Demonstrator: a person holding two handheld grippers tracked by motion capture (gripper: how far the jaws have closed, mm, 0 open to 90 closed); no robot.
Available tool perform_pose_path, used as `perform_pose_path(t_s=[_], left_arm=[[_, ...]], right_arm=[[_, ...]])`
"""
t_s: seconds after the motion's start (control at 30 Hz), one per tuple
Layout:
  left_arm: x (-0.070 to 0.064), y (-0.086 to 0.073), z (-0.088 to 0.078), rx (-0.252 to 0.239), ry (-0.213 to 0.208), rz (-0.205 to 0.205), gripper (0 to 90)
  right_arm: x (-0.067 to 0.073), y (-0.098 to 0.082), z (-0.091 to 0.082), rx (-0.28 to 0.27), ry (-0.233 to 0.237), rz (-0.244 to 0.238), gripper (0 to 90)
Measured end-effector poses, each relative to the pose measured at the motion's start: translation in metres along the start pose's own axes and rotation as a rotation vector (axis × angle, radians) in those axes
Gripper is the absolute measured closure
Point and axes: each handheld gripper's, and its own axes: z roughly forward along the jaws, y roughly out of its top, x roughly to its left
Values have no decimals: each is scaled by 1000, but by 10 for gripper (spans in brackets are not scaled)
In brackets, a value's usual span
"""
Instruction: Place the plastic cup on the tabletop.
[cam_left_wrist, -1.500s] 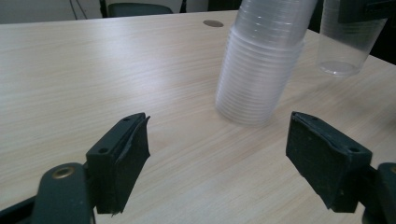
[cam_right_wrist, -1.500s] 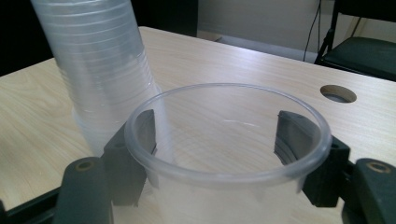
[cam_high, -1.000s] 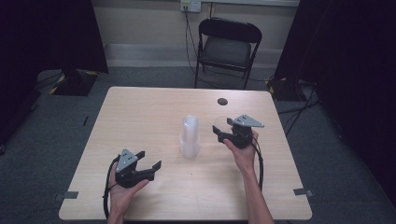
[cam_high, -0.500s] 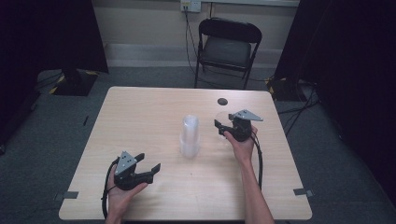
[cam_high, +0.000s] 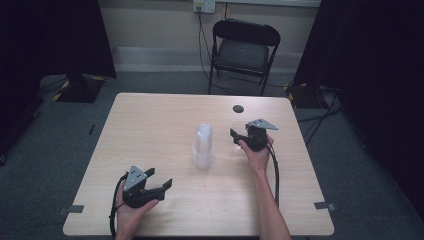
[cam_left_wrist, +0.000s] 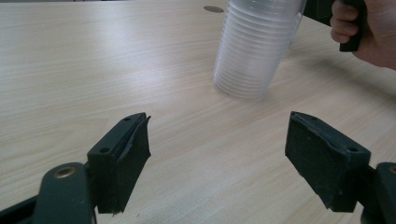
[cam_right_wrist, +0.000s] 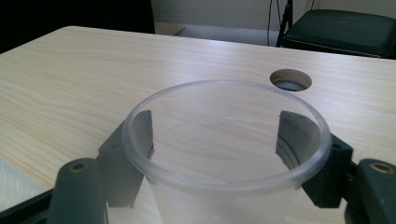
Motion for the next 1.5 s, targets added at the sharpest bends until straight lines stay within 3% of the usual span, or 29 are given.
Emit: perform_pose_path(t_s=[0.2,0.57,0.97,1.17,1.33,1.37,1.5], left_arm=[[2,-1,0,-6,5,-13,217],[1,-1,2,1,3,-21,218],[1,-6,4,21,7,-22,218],[2,-7,4,14,7,-31,218],[3,-7,3,8,-4,-35,218],[3,-7,3,17,14,-28,217],[5,-7,3,27,20,-30,218]], right_arm=[[3,-7,4,17,8,1,270],[7,-12,-3,31,12,-39,300],[10,-15,-10,47,26,-48,293],[11,-16,-9,61,42,-33,273],[9,-21,-6,76,63,-2,205],[9,-22,-6,78,64,4,178],[8,-24,-7,75,73,19,159]])
